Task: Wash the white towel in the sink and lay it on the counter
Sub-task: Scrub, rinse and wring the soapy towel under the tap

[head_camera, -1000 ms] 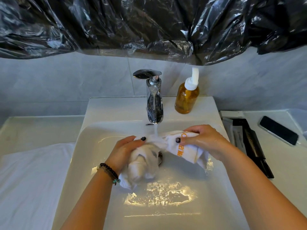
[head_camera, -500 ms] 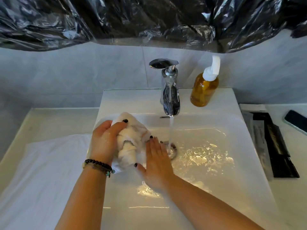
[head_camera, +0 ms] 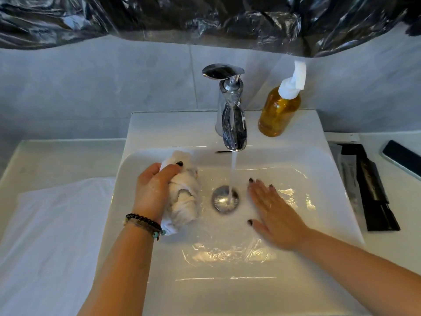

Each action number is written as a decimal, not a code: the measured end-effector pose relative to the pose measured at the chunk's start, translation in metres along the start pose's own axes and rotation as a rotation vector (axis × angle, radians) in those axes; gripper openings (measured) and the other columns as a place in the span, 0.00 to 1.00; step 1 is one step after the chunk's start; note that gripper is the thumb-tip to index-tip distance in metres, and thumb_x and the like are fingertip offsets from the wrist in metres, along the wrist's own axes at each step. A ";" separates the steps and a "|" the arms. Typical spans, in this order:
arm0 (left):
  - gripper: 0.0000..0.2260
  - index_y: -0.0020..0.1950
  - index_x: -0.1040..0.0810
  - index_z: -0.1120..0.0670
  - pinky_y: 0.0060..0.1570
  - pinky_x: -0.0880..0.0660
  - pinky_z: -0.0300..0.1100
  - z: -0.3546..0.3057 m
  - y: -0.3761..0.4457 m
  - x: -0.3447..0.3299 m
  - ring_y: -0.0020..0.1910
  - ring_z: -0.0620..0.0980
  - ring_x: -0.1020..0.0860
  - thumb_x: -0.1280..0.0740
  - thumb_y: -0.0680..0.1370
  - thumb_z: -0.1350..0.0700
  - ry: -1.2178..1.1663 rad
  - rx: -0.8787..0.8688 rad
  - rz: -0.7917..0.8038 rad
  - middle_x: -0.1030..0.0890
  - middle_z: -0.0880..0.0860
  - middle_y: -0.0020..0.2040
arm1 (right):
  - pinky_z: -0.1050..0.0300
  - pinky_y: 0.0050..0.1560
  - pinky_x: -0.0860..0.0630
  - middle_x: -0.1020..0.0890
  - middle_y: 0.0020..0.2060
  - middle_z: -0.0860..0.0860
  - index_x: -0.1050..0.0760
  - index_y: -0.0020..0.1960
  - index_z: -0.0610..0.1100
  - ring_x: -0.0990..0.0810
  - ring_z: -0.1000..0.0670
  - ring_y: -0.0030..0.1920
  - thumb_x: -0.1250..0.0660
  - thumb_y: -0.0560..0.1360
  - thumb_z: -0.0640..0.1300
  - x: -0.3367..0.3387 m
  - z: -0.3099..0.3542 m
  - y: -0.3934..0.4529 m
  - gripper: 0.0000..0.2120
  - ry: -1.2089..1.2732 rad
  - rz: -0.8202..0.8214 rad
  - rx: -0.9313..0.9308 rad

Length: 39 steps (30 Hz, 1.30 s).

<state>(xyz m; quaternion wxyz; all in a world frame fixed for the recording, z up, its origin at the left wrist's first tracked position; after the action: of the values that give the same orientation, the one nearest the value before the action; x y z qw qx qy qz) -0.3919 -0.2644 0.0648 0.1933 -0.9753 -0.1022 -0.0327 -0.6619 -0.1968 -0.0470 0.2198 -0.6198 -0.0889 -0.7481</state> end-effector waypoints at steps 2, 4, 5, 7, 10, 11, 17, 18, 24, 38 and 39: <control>0.17 0.46 0.22 0.65 0.45 0.25 0.52 0.001 -0.002 -0.011 0.40 0.55 0.23 0.27 0.70 0.51 0.053 -0.005 0.017 0.21 0.60 0.40 | 0.49 0.77 0.57 0.50 0.79 0.43 0.53 0.79 0.39 0.52 0.45 0.79 0.60 0.82 0.59 0.011 -0.016 0.015 0.33 -0.008 -0.038 -0.092; 0.15 0.40 0.22 0.61 0.42 0.26 0.50 0.002 -0.003 -0.019 0.38 0.54 0.24 0.27 0.68 0.49 0.091 -0.006 0.042 0.22 0.58 0.37 | 0.50 0.77 0.56 0.47 0.78 0.44 0.49 0.78 0.38 0.48 0.44 0.78 0.61 0.82 0.59 0.023 -0.032 0.016 0.33 0.010 -0.100 -0.198; 0.14 0.39 0.23 0.59 0.41 0.27 0.49 0.002 -0.004 -0.021 0.38 0.53 0.24 0.27 0.68 0.49 0.107 -0.009 0.049 0.23 0.57 0.36 | 0.50 0.77 0.57 0.48 0.78 0.44 0.49 0.79 0.38 0.50 0.44 0.79 0.62 0.81 0.60 0.024 -0.040 0.009 0.34 0.005 -0.108 -0.255; 0.12 0.38 0.23 0.58 0.41 0.27 0.49 0.004 -0.003 -0.022 0.38 0.53 0.25 0.27 0.70 0.49 0.128 -0.005 0.044 0.23 0.57 0.35 | 0.48 0.77 0.60 0.56 0.79 0.42 0.56 0.79 0.38 0.59 0.44 0.79 0.62 0.80 0.64 0.012 -0.041 -0.016 0.38 -0.033 -0.052 -0.344; 0.16 0.38 0.24 0.59 0.42 0.28 0.51 0.005 0.001 -0.020 0.38 0.55 0.26 0.30 0.66 0.46 0.114 0.009 0.016 0.25 0.58 0.36 | 0.43 0.75 0.57 0.56 0.78 0.39 0.56 0.78 0.36 0.59 0.41 0.78 0.57 0.79 0.68 -0.011 -0.002 -0.049 0.43 -0.029 -0.038 -0.343; 0.17 0.39 0.24 0.60 0.42 0.29 0.50 0.005 0.002 -0.019 0.38 0.54 0.27 0.30 0.66 0.46 0.102 0.016 0.001 0.27 0.58 0.36 | 0.44 0.74 0.55 0.54 0.78 0.39 0.54 0.78 0.36 0.55 0.41 0.79 0.55 0.79 0.68 -0.018 0.019 -0.052 0.43 0.002 -0.033 -0.284; 0.10 0.41 0.27 0.56 0.40 0.34 0.47 0.005 0.005 -0.020 0.38 0.52 0.31 0.28 0.72 0.52 0.053 0.023 -0.047 0.30 0.55 0.38 | 0.37 0.70 0.51 0.50 0.78 0.39 0.46 0.78 0.38 0.50 0.29 0.75 0.51 0.78 0.68 -0.032 0.107 0.003 0.41 -0.022 -0.041 -0.084; 0.10 0.41 0.27 0.56 0.40 0.34 0.47 0.005 0.005 -0.019 0.38 0.52 0.31 0.29 0.73 0.53 0.055 0.021 -0.053 0.31 0.55 0.38 | 0.36 0.70 0.52 0.51 0.78 0.39 0.46 0.78 0.38 0.52 0.27 0.74 0.50 0.77 0.67 -0.032 0.111 0.008 0.41 -0.019 -0.040 -0.125; 0.10 0.40 0.27 0.57 0.40 0.32 0.46 0.008 0.002 -0.009 0.38 0.52 0.28 0.29 0.74 0.53 0.056 0.018 -0.060 0.29 0.57 0.37 | 0.39 0.71 0.55 0.51 0.79 0.42 0.48 0.79 0.41 0.57 0.40 0.78 0.49 0.78 0.64 -0.033 0.118 -0.006 0.38 0.060 0.055 -0.040; 0.12 0.41 0.24 0.57 0.44 0.26 0.52 0.008 0.007 0.000 0.40 0.55 0.24 0.28 0.71 0.49 0.046 0.023 -0.052 0.25 0.58 0.39 | 0.39 0.74 0.41 0.40 0.77 0.43 0.45 0.78 0.43 0.40 0.41 0.76 0.46 0.80 0.57 -0.003 0.075 0.056 0.31 -0.034 -0.063 0.182; 0.12 0.39 0.25 0.56 0.43 0.27 0.51 0.010 0.008 0.001 0.39 0.55 0.25 0.28 0.72 0.50 0.053 0.023 -0.061 0.26 0.58 0.38 | 0.39 0.74 0.41 0.42 0.77 0.42 0.46 0.79 0.42 0.40 0.40 0.76 0.47 0.80 0.57 -0.003 0.066 0.059 0.32 -0.010 -0.038 0.121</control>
<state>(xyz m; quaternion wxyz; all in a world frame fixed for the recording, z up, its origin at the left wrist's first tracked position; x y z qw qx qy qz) -0.3885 -0.2677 0.0531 0.2060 -0.9682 -0.1270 -0.0634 -0.5769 -0.2217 -0.0439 0.2421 -0.6073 -0.1469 -0.7423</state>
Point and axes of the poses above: each hand's wrist, its own y-axis towards the middle knuckle, its own x-axis out of the back of the hand, z = x × y, the point moved 5 cm from there along y, towards the middle knuckle
